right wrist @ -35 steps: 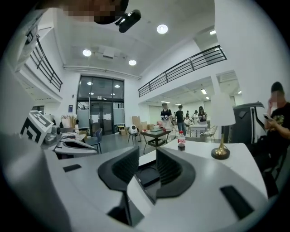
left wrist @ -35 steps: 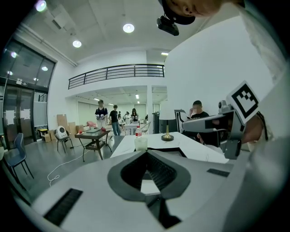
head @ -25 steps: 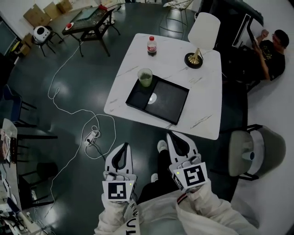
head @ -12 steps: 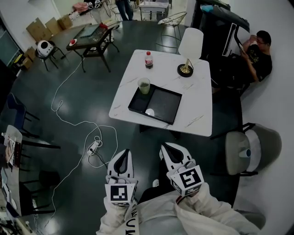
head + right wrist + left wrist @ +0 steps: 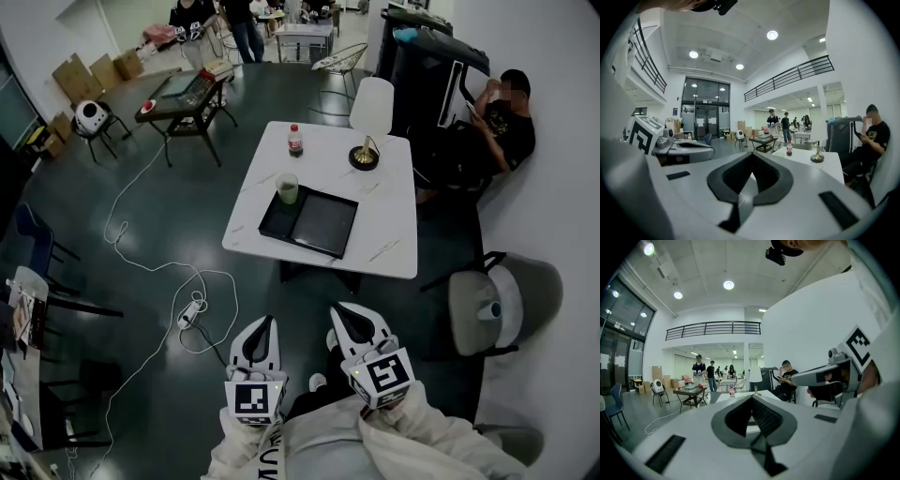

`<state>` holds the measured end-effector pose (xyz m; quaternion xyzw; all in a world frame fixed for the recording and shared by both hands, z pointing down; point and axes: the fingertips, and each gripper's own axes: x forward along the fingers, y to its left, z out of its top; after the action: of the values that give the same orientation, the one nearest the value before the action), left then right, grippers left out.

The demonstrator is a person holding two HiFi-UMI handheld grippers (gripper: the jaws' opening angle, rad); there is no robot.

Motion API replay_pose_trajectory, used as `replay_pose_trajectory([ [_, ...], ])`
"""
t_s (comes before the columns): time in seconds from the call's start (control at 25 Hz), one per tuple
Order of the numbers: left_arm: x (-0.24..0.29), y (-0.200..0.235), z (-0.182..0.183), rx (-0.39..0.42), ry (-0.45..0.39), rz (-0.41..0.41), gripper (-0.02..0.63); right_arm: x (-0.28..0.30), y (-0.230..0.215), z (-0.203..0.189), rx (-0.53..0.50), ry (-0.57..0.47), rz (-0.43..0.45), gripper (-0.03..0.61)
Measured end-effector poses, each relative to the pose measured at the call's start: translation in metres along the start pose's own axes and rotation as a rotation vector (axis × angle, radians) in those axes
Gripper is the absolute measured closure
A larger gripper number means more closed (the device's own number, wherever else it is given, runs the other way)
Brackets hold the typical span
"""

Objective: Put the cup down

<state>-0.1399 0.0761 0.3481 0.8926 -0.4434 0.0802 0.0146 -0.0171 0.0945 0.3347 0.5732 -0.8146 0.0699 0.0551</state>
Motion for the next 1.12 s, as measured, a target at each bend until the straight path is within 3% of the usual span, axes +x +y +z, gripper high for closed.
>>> replay_pose_trajectory([
  [0.44,-0.005,-0.023,0.023,-0.004,-0.009,-0.033,0.603,-0.024,-0.010,0.013,0.055,-0.013,-0.037,0.572],
  [1.12,0.013,-0.056,0.044,-0.007,-0.024,0.024,0.603,-0.033,-0.039,0.030,0.075,-0.055,0.062,0.572],
])
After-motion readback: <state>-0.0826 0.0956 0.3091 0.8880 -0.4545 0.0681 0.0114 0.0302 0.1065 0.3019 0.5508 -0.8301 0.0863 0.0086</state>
